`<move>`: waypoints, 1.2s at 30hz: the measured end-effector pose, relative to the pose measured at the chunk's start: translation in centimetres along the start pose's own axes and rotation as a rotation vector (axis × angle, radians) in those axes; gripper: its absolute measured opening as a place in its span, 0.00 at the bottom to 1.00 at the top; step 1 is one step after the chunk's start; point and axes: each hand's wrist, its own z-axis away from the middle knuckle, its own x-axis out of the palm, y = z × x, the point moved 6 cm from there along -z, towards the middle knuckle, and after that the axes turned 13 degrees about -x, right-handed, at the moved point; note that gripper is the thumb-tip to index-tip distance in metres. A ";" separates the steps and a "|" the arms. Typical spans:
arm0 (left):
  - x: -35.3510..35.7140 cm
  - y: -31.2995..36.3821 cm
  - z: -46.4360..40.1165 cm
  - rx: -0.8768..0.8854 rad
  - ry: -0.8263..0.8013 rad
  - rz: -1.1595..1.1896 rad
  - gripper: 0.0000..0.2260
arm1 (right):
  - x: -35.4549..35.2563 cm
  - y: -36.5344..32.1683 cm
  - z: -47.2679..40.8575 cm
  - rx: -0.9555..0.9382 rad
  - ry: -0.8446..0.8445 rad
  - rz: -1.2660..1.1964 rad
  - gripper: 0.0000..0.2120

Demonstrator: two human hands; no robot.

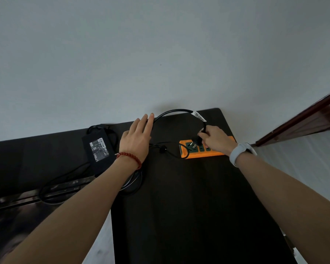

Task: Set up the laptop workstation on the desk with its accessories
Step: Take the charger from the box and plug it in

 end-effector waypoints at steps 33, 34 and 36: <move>0.1 -1.0 0.5 -0.006 -0.016 0.171 0.34 | 3.3 -1.3 1.5 -0.171 0.039 0.258 0.06; 0.2 -1.1 0.6 -0.007 -0.030 0.184 0.35 | 3.4 -1.3 1.4 -0.164 0.034 0.262 0.06; 0.6 -1.5 1.1 -0.021 -0.077 0.207 0.37 | 3.7 -1.3 1.4 -0.140 0.019 0.269 0.07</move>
